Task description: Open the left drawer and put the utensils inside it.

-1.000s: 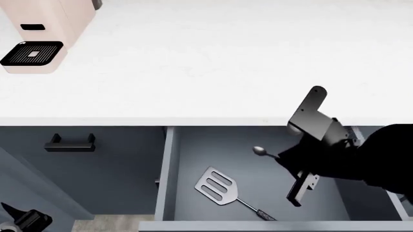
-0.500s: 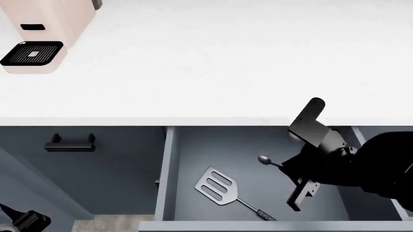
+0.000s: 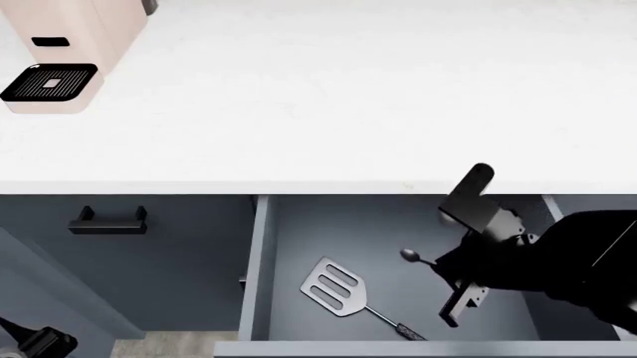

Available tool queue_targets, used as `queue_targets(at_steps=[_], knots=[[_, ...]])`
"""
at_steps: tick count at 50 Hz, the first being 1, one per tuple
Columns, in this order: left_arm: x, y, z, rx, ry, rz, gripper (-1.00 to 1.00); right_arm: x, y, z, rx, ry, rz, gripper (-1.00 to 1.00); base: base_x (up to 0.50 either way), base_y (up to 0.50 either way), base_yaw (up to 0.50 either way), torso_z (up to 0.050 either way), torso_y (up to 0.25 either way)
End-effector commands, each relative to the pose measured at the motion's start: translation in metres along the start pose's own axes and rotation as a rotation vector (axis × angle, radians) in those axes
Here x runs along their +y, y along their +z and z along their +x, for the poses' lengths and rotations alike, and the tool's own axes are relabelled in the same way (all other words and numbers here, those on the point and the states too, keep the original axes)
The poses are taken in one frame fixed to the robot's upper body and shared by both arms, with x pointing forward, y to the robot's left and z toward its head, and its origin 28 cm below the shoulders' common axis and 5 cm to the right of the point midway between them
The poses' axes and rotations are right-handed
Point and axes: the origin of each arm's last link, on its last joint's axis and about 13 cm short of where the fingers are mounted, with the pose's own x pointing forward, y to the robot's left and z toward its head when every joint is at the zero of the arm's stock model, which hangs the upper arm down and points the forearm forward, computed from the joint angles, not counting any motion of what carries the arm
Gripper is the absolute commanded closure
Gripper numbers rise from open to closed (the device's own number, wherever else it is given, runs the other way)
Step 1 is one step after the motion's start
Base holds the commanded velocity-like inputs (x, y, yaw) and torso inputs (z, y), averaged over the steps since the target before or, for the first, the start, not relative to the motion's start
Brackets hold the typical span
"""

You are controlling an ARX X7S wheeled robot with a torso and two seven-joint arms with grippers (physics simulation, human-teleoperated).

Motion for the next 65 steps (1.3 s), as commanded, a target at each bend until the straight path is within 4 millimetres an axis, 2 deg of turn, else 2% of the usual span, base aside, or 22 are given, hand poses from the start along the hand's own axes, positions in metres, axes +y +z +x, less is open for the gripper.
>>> queue_targets(at_steps=[1,32,33,48,65], knots=[[0.001,0.000,0.000,-0.001,0.003,0.000,-1.00,-0.001,-0.004,0.006,0.014,0.004,0.008,1.00,0.00,0.00,0.00,0.000,0.000],[0.001,0.001,0.000,-0.003,0.005,0.001,-1.00,-0.001,-0.009,0.017,0.044,0.021,0.010,1.00,0.00,0.00,0.00,0.000,0.000],[0.001,0.001,0.000,-0.004,0.007,-0.002,-1.00,-0.001,-0.008,0.014,0.039,0.016,0.006,-1.00,0.00,0.00,0.00,0.000,0.000],[0.003,0.003,0.000,-0.006,0.011,-0.009,-1.00,0.002,-0.001,-0.001,0.003,-0.004,-0.021,-1.00,0.00,0.00,0.00,0.000,0.000],[0.003,0.005,-0.001,-0.010,0.009,-0.014,-1.00,0.016,0.007,-0.046,-0.125,-0.055,-0.069,-1.00,0.00,0.00,0.00,0.000,0.000]])
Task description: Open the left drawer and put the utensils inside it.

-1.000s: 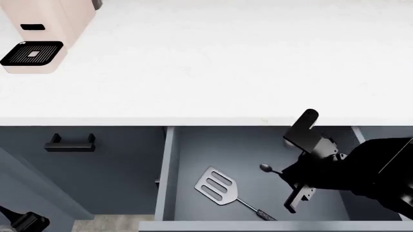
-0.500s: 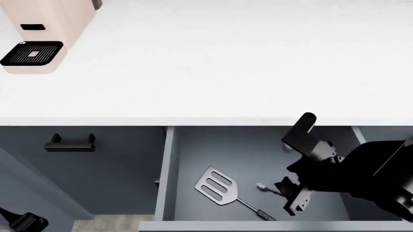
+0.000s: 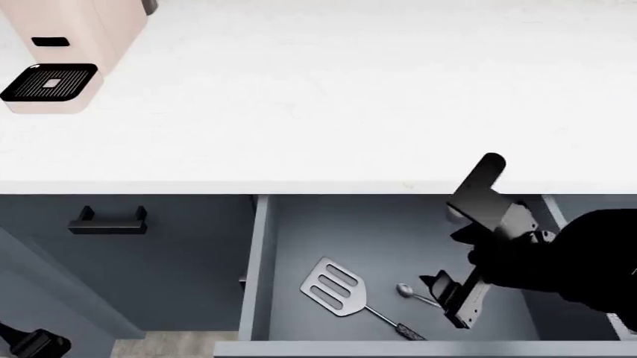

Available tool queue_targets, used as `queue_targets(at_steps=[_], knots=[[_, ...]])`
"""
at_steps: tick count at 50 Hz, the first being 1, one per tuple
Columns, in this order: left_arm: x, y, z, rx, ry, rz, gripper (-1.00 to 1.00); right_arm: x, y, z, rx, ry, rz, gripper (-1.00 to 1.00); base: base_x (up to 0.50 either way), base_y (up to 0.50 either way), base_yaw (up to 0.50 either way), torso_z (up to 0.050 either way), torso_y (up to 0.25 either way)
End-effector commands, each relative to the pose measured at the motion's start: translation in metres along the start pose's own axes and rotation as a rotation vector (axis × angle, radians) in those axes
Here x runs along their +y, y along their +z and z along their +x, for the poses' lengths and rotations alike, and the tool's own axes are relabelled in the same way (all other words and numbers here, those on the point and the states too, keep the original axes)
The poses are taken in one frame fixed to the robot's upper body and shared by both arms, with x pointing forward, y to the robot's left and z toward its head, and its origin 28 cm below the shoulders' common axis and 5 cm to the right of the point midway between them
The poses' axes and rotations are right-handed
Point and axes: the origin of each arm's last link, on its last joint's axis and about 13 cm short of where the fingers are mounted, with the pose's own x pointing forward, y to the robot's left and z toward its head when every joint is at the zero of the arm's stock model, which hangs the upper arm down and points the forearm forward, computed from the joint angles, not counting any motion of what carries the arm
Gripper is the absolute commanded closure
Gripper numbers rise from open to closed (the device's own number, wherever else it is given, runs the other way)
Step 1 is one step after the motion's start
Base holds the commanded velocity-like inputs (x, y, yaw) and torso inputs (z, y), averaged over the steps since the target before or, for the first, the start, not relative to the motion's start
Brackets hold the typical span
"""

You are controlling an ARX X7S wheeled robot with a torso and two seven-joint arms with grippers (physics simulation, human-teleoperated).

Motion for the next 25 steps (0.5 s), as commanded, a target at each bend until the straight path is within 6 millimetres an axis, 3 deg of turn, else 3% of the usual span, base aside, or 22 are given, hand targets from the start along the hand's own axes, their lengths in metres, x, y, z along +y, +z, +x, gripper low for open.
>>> queue_targets(at_steps=[1,25], knots=[[0.001,0.001,0.000,-0.003,0.000,-0.003,-1.00,0.010,0.004,-0.027,-0.069,-0.037,-0.034,-1.00,0.00,0.00,0.00,0.000,0.000],[0.002,0.001,-0.001,-0.004,0.001,-0.005,-1.00,0.029,0.008,-0.075,-0.246,-0.128,-0.062,-1.00,0.00,0.00,0.00,0.000,0.000]])
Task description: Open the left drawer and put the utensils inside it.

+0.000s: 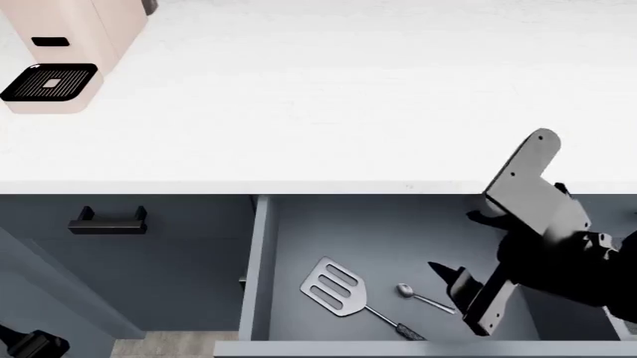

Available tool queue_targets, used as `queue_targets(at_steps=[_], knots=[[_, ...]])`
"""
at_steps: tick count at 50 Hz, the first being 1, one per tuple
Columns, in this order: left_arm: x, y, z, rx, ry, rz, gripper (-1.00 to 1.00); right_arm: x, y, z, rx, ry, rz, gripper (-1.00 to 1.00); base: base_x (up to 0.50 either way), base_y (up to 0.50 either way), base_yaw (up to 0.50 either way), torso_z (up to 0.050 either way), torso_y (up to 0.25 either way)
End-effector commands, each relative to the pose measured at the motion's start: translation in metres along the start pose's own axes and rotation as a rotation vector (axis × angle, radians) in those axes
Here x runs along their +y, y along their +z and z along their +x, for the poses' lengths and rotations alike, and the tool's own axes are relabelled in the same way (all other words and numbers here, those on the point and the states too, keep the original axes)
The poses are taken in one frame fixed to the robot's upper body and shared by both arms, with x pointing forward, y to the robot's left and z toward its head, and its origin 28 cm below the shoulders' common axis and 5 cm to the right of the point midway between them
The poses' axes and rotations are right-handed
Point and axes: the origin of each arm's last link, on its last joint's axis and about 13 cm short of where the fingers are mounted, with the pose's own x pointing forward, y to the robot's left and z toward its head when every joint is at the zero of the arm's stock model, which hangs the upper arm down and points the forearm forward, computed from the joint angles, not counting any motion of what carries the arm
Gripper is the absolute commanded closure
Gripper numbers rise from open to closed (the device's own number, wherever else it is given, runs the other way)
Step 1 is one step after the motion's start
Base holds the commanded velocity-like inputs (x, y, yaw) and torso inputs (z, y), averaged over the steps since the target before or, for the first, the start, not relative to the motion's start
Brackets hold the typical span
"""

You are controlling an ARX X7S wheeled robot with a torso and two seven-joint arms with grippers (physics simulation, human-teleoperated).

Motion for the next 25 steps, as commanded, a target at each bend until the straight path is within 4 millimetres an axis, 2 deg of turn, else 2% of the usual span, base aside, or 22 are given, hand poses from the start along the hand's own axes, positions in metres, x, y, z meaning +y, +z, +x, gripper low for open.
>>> queue_targets(at_steps=[1,20,25], knots=[[0.001,0.000,0.000,-0.001,0.001,-0.002,-1.00,0.007,0.009,-0.026,-0.095,-0.041,-0.021,-1.00,0.00,0.00,0.00,0.000,0.000],[0.002,0.004,-0.001,-0.006,0.003,-0.009,-1.00,0.017,0.016,-0.076,-0.231,-0.150,-0.023,-1.00,0.00,0.00,0.00,0.000,0.000],[0.002,0.005,-0.001,-0.008,0.002,-0.012,-1.00,0.017,0.021,-0.083,-0.278,-0.202,0.005,-1.00,0.00,0.00,0.00,0.000,0.000]])
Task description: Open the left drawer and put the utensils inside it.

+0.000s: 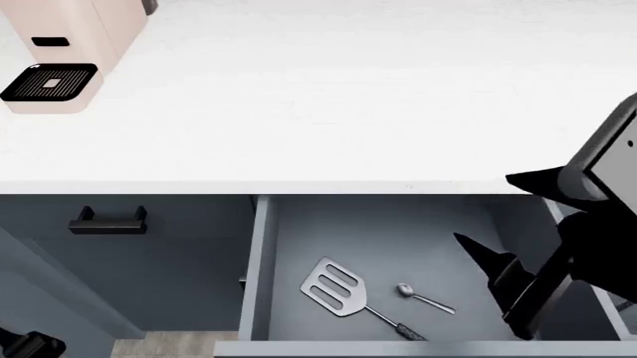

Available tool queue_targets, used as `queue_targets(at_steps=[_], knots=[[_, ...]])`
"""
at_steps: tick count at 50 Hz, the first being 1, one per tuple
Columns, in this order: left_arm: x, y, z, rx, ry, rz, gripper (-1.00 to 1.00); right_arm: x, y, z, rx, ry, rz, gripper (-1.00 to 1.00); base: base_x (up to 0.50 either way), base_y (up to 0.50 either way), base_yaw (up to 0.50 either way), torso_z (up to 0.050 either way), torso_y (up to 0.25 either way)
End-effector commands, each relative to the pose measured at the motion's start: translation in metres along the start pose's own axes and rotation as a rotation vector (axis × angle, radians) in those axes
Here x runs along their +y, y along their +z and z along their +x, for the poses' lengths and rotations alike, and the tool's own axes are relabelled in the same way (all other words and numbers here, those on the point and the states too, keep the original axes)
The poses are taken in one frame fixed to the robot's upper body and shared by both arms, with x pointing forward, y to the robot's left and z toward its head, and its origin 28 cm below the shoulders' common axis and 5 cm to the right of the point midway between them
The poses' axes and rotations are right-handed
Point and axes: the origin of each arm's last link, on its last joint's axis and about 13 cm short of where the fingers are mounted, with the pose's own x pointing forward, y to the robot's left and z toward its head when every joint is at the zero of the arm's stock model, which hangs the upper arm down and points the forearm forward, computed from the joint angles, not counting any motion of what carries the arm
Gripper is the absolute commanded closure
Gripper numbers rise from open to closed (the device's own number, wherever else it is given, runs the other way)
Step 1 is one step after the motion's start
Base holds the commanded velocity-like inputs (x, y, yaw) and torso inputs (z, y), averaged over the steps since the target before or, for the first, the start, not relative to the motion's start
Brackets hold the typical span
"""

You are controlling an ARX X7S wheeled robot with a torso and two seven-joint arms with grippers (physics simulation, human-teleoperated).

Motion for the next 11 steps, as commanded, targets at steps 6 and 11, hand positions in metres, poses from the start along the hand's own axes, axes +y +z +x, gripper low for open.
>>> queue_targets(at_steps=[6,11], knots=[[0.001,0.002,0.000,-0.004,-0.002,-0.006,-1.00,0.004,0.019,-0.035,-0.166,-0.210,0.076,-1.00,0.00,0.00,0.00,0.000,0.000],[0.001,0.002,-0.001,-0.004,-0.002,-0.006,-1.00,0.014,0.020,-0.045,-0.217,-0.320,0.132,-1.00,0.00,0.00,0.00,0.000,0.000]])
